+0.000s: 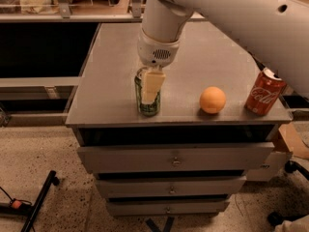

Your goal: Move green can near orange

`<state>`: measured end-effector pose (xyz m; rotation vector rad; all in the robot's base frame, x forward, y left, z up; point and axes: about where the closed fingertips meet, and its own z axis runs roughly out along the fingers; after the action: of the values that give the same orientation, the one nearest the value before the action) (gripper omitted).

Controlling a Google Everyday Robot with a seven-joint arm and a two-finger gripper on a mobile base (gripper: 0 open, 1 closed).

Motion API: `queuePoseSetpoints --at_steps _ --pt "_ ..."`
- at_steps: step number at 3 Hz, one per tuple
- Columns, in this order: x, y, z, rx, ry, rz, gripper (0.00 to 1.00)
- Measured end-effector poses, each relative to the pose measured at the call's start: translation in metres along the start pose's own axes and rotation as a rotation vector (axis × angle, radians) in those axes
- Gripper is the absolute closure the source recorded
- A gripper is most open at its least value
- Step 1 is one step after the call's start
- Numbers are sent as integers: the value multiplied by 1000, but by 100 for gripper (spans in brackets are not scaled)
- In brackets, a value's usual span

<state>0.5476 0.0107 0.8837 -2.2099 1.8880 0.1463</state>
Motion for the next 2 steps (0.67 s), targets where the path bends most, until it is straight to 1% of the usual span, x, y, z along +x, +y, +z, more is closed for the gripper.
queuePoseSetpoints --at_steps 2 --pt "6 -3 -4 1 3 16 87"
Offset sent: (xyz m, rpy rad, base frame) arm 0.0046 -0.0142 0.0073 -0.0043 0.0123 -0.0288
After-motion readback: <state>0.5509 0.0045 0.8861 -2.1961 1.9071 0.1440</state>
